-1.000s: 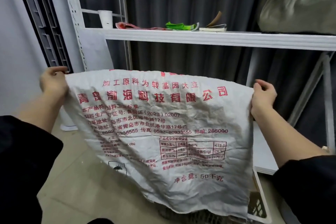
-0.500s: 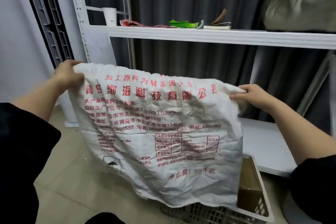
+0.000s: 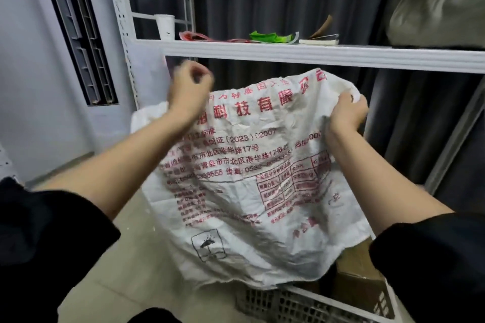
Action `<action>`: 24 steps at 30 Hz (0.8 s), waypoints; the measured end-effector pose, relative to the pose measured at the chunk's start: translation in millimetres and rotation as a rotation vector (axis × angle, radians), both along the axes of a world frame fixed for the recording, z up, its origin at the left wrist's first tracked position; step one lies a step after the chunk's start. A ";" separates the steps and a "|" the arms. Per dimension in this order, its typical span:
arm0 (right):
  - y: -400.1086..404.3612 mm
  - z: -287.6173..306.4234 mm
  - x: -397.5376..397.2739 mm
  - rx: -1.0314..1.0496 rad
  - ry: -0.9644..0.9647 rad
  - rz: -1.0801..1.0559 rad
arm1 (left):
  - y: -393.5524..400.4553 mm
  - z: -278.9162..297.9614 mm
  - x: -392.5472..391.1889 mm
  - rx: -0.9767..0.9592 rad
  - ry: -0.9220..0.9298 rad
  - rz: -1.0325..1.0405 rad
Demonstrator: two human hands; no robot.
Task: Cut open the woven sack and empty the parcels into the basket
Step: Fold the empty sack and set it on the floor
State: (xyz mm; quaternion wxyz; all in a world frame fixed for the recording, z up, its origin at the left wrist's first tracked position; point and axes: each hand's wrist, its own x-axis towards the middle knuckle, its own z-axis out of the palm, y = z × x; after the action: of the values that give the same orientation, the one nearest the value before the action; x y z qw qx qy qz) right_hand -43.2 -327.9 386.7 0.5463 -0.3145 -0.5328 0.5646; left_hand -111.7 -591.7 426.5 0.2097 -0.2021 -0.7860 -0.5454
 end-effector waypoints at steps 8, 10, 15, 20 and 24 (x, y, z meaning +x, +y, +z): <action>-71.8 16.2 -12.1 0.131 0.080 0.151 | 56.9 -19.1 66.5 -0.093 -0.609 -0.677; -90.2 17.5 -7.3 0.231 0.023 0.294 | 61.6 -16.3 58.4 0.126 -0.621 -0.610; -115.1 25.0 11.3 0.466 -0.157 0.980 | 41.7 -12.7 44.0 0.242 -0.472 -0.519; -120.8 11.4 13.1 0.331 -0.239 1.473 | 17.9 -12.2 19.3 0.411 -0.314 -0.172; -109.6 -5.3 9.7 0.252 -0.187 0.987 | -14.4 18.7 -5.8 0.270 -0.140 -0.044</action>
State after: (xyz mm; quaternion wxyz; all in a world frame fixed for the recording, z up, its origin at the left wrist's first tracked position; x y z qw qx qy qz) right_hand -33.5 -437.5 381.4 0.1985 -0.0068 -0.7282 0.6559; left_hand -117.5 -606.2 445.2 0.1675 -0.1507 -0.7136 -0.6634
